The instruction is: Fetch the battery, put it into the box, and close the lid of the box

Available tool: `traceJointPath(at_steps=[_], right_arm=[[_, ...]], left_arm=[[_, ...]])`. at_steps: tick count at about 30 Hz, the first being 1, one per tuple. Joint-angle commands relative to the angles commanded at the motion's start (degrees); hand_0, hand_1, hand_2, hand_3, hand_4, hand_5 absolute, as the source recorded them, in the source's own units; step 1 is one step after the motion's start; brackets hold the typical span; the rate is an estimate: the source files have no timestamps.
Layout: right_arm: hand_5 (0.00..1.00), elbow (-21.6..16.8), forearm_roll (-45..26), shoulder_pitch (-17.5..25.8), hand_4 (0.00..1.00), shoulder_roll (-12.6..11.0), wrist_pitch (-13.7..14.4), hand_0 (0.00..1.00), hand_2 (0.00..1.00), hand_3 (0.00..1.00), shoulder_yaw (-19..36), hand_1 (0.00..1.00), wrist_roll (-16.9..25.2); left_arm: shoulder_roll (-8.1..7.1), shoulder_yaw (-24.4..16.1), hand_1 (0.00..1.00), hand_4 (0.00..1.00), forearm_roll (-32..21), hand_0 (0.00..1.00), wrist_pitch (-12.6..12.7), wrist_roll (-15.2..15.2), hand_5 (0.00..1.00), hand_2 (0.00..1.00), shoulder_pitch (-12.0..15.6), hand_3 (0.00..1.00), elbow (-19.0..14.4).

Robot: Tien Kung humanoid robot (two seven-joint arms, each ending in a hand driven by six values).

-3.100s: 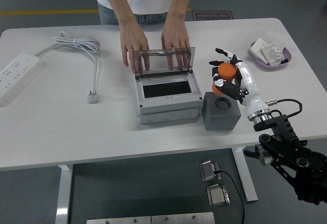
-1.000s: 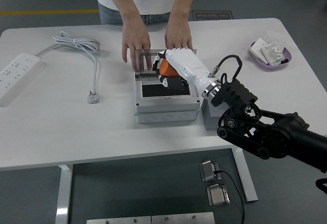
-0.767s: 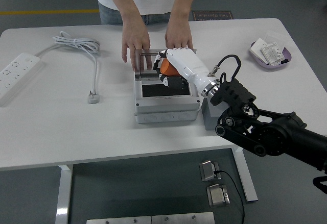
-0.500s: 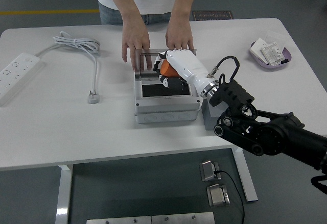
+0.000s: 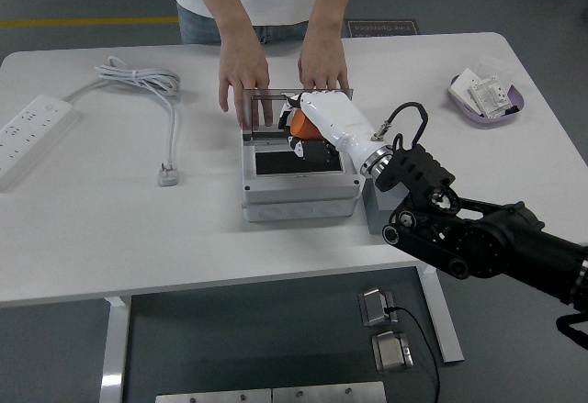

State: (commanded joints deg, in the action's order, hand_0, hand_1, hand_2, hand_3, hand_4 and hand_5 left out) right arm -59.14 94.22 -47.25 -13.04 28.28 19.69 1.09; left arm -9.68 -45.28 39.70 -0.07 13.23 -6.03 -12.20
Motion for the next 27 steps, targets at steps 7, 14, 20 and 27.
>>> traceJointPath(at_steps=[7, 14, 20, 27], right_arm=[[0.002, 0.9, -2.2, 0.5, 0.164, 0.2, 1.2, 0.002, 0.244, 0.32, -0.2, 0.148, 1.3], [0.002, 1.8, -4.4, 0.6, 0.236, 0.4, 1.7, 0.002, 0.254, 0.354, -0.6, 0.062, 2.1], [0.002, 4.7, -7.8, 0.5, 0.251, 1.2, 2.4, 0.002, 0.257, 0.359, -1.6, 0.05, 4.1], [0.002, 5.9, -10.4, 0.3, 0.255, 1.6, 2.5, 0.002, 0.259, 0.355, -2.2, 0.051, 5.5]], left_arm=[[-0.03, -0.1, 0.727, 0.631, 0.1, 0.667, 0.0, 0.0, 0.18, 0.681, 0.0, 0.623, 0.0], [-0.01, -0.1, 0.727, 0.631, 0.1, 0.666, -0.1, 0.0, 0.175, 0.682, -0.1, 0.624, 0.0], [0.04, 0.1, 0.727, 0.63, 0.0, 0.666, -0.1, 0.0, 0.176, 0.684, -0.3, 0.624, 0.0], [-0.02, -0.1, 0.727, 0.632, 0.3, 0.666, -0.1, 0.1, 0.179, 0.683, -0.3, 0.625, 0.0]])
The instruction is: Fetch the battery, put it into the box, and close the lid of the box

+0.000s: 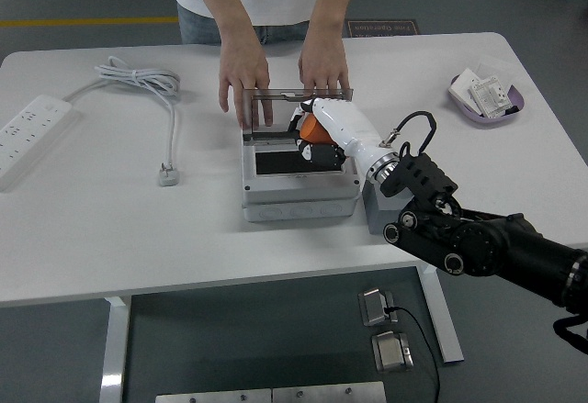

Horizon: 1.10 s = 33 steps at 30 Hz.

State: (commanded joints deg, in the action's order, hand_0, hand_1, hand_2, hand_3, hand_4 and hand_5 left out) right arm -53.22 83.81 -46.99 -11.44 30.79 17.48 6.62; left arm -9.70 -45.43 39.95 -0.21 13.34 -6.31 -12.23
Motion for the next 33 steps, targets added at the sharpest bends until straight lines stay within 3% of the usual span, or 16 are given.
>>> traceJointPath(at_steps=[6, 16, 17, 22, 23, 28, 29, 33], right_arm=[[0.002, 0.3, -3.0, 0.1, 0.254, 0.2, 0.1, 0.002, 0.259, 0.358, -0.1, 0.061, 1.5], [0.025, 1.4, -5.3, 0.7, 0.296, 0.3, -2.8, 0.002, 0.26, 0.373, 0.7, 0.071, 3.8], [0.109, 1.5, -5.4, 0.8, 0.537, 0.3, -2.8, 0.09, 0.34, 0.487, 0.7, 0.204, 3.9], [0.109, 1.7, -5.8, 0.9, 0.537, 0.3, -3.1, 0.09, 0.34, 0.487, 0.6, 0.204, 4.2], [0.158, 1.7, -5.8, 0.9, 0.553, 0.3, -3.1, 0.246, 0.386, 0.551, 0.5, 0.281, 4.3], [0.158, 1.9, -5.1, 0.6, 0.553, 0.1, -3.7, 0.246, 0.386, 0.551, -0.1, 0.281, 4.0], [0.258, 1.9, -4.4, 0.4, 0.562, 0.0, -4.0, 0.295, 0.446, 0.587, -0.4, 0.342, 3.7], [0.258, 1.5, -1.5, -0.7, 0.562, -0.5, -4.6, 0.295, 0.446, 0.587, -2.7, 0.342, 2.0]], left_arm=[[0.02, -0.1, 0.727, 0.632, 0.2, 0.665, 0.0, 0.0, 0.18, 0.683, 0.0, 0.625, 0.0], [0.03, 0.0, 0.727, 0.633, 0.2, 0.666, 0.0, -0.1, 0.183, 0.685, -0.2, 0.625, 0.0], [0.04, 0.0, 0.727, 0.634, 0.2, 0.666, 0.0, -0.1, 0.185, 0.685, -0.2, 0.626, 0.0], [0.05, -0.1, 0.727, 0.634, 0.3, 0.666, 0.0, 0.0, 0.185, 0.685, -0.2, 0.626, 0.0], [0.05, -0.1, 0.727, 0.634, 0.3, 0.666, 0.0, 0.0, 0.186, 0.685, -0.2, 0.626, 0.0], [0.02, 0.0, 0.727, 0.634, 0.2, 0.666, 0.0, -0.1, 0.186, 0.685, -0.3, 0.626, 0.0], [0.03, 0.1, 0.727, 0.635, 0.2, 0.666, 0.0, -0.1, 0.186, 0.685, -0.3, 0.626, 0.1], [0.05, 0.0, 0.727, 0.635, 0.2, 0.666, 0.0, -0.1, 0.186, 0.685, -0.3, 0.626, 0.1]])
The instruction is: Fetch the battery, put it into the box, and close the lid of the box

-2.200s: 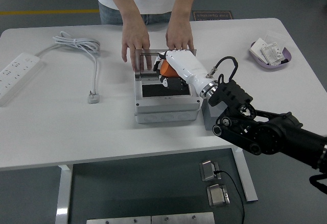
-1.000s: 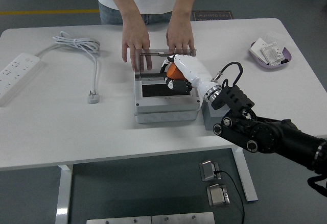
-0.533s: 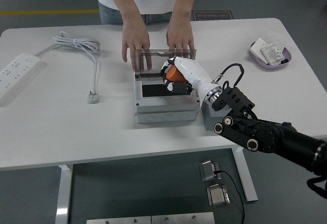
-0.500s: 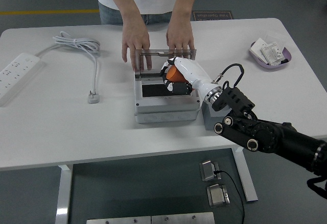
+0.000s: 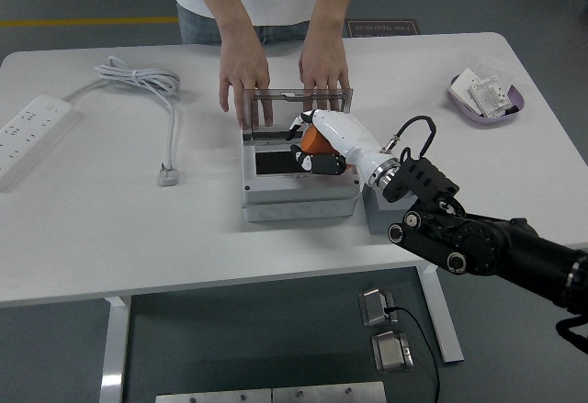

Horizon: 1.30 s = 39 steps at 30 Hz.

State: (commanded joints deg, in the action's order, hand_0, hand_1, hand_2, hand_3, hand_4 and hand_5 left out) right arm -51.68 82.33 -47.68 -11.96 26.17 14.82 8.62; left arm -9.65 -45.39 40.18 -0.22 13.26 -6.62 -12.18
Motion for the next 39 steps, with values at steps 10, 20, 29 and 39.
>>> traceJointPath(at_steps=[10, 20, 29, 39], right_arm=[[0.507, -0.1, 1.3, -2.2, 0.822, -0.5, -0.5, 0.507, 0.505, 0.572, -3.4, 0.479, -1.3], [0.517, -0.8, 0.7, -2.0, 0.833, 0.2, -0.4, 0.55, 0.526, 0.588, -3.3, 0.512, -1.3], [0.526, -7.6, 2.3, -1.8, 0.836, -1.3, -0.6, 0.569, 0.531, 0.595, 0.8, 0.517, -2.4], [0.557, -10.2, 4.0, -1.4, 0.862, -2.8, -0.7, 0.574, 0.534, 0.6, 3.2, 0.518, -2.8]], left_arm=[[0.03, -0.1, 0.727, 0.635, 0.1, 0.666, 0.0, 0.1, 0.186, 0.685, 0.0, 0.626, 0.0], [0.12, 0.0, 0.727, 0.635, 0.0, 0.666, -0.1, 0.1, 0.185, 0.682, 0.1, 0.626, 0.0], [0.26, 0.3, 0.727, 0.634, -0.3, 0.667, -0.1, 0.1, 0.184, 0.684, 0.3, 0.626, 0.0], [0.38, 0.6, 0.727, 0.633, -0.7, 0.667, -0.2, 0.0, 0.182, 0.681, 0.4, 0.626, 0.0]])
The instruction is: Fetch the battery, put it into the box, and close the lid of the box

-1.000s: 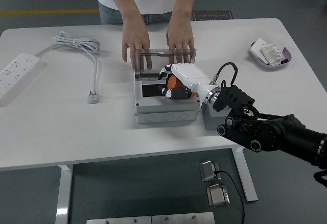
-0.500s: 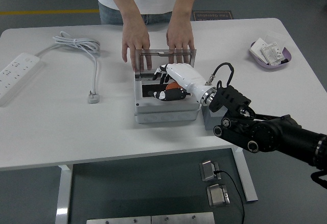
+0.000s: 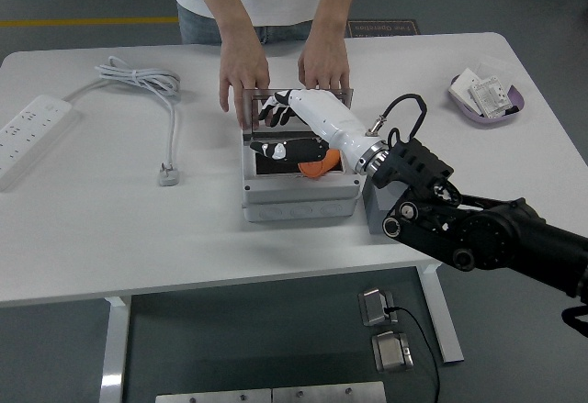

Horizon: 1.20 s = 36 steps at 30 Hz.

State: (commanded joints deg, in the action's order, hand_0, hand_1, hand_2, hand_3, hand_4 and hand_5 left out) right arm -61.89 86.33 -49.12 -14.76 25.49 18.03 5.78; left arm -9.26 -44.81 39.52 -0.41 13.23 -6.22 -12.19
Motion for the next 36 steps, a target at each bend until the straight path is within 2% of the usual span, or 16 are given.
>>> traceJointPath(at_steps=[5, 16, 17, 21, 22, 23, 34, 36], right_arm=[[0.561, 0.6, 1.2, 0.9, 0.864, -2.2, -0.9, 0.574, 0.535, 0.601, -0.9, 0.518, -0.8], [0.578, -2.7, 3.1, 3.2, 0.872, -8.9, -2.3, 0.571, 0.539, 0.6, 2.2, 0.509, -1.3], [0.647, -3.1, 3.2, 3.4, 0.904, -9.6, -2.3, 0.513, 0.531, 0.606, 2.6, 0.475, -1.3], [0.647, -4.0, 3.2, 4.2, 0.904, -11.2, -2.3, 0.513, 0.531, 0.606, 3.3, 0.475, -1.1], [0.647, -4.2, 3.2, 4.4, 0.904, -11.5, -2.4, 0.513, 0.531, 0.606, 3.5, 0.475, -1.1], [0.696, -4.5, 3.3, 4.6, 0.922, -11.8, -2.4, 0.465, 0.532, 0.609, 3.7, 0.458, -1.1], [0.722, -10.7, 3.5, 5.8, 0.932, -13.2, -2.4, 0.451, 0.531, 0.609, 7.0, 0.449, -1.7], [0.759, -11.6, 3.7, 5.6, 0.946, -13.1, -2.4, 0.446, 0.531, 0.61, 7.3, 0.448, -1.8]], left_arm=[[0.03, 0.0, 0.726, 0.633, -0.1, 0.667, 0.0, 0.0, 0.182, 0.681, 0.1, 0.625, 0.0], [0.11, 0.1, 0.726, 0.632, -0.6, 0.667, 0.1, 0.0, 0.182, 0.681, 0.6, 0.625, 0.0], [0.12, 0.2, 0.726, 0.632, -0.8, 0.667, 0.1, -0.1, 0.18, 0.68, 0.6, 0.625, 0.0], [0.14, 0.4, 0.726, 0.632, -1.1, 0.667, 0.1, -0.2, 0.18, 0.68, 0.6, 0.625, 0.1], [0.14, 0.4, 0.726, 0.632, -1.2, 0.667, 0.1, -0.3, 0.18, 0.68, 0.6, 0.625, 0.1], [0.14, 0.4, 0.725, 0.632, -1.2, 0.667, 0.2, -0.3, 0.181, 0.68, 0.6, 0.625, 0.1], [0.37, 0.0, 0.725, 0.632, -1.0, 0.668, 0.2, -0.1, 0.181, 0.68, 0.8, 0.625, 0.0], [0.38, 0.0, 0.725, 0.633, -0.9, 0.668, 0.2, -0.1, 0.183, 0.681, 0.8, 0.625, 0.0]])
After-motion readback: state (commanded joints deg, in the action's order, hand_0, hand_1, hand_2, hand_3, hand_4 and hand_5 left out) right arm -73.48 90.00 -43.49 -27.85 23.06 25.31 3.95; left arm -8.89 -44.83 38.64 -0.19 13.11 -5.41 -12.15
